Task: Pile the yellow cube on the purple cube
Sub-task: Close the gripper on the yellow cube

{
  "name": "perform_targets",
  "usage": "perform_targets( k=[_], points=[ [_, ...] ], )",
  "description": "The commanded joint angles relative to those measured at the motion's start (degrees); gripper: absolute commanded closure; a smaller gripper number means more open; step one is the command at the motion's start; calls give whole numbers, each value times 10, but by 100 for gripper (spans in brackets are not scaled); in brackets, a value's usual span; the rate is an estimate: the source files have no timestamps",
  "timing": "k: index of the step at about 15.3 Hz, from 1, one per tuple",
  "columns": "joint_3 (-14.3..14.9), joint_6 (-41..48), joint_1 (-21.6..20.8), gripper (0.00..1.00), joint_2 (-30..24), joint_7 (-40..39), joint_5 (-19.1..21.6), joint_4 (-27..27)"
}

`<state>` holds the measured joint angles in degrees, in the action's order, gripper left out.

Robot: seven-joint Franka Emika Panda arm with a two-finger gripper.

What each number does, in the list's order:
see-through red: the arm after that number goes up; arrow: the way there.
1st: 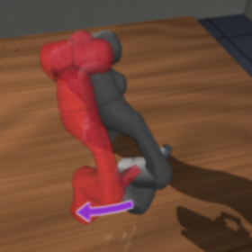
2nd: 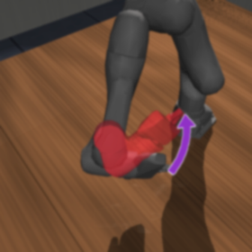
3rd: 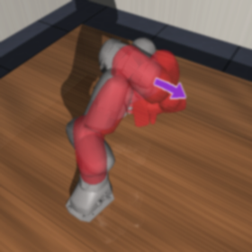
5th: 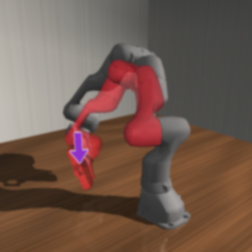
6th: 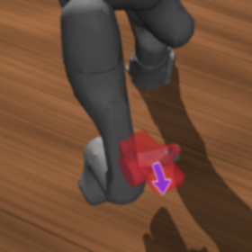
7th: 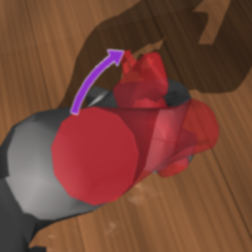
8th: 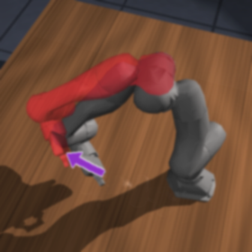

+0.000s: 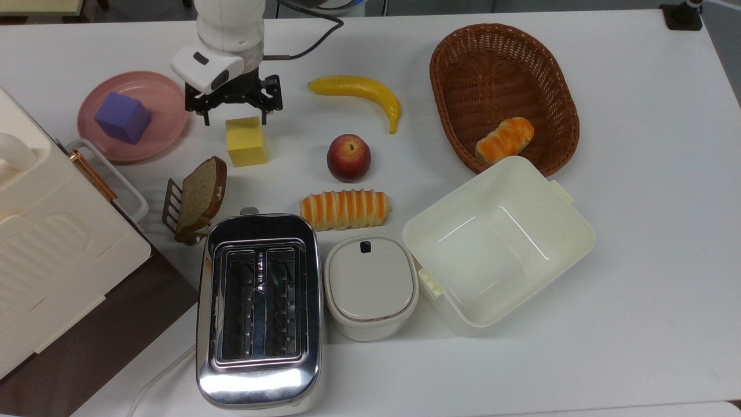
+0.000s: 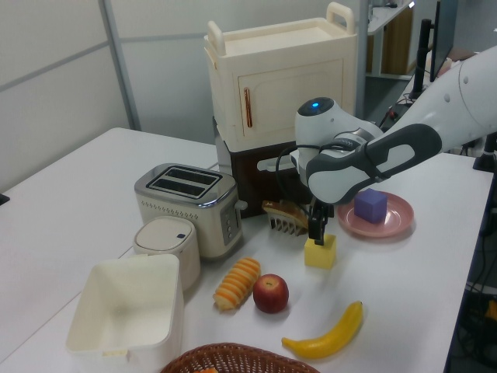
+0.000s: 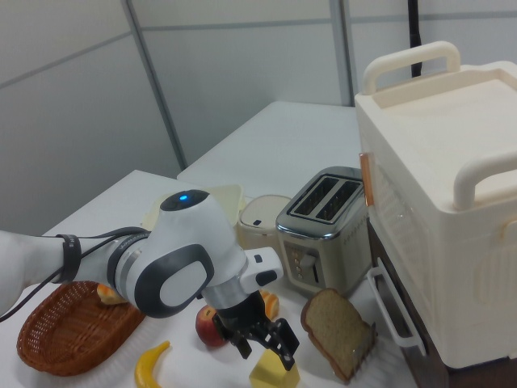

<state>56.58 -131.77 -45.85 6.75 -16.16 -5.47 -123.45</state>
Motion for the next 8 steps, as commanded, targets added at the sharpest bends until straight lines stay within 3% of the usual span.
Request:
perform_targets(
  k=[1,8],
  points=[
    [-2,-26,-5,0,-16,0,38,-18],
    [-4,-39,-11,0,-2,-9,38,-19]
  ],
)
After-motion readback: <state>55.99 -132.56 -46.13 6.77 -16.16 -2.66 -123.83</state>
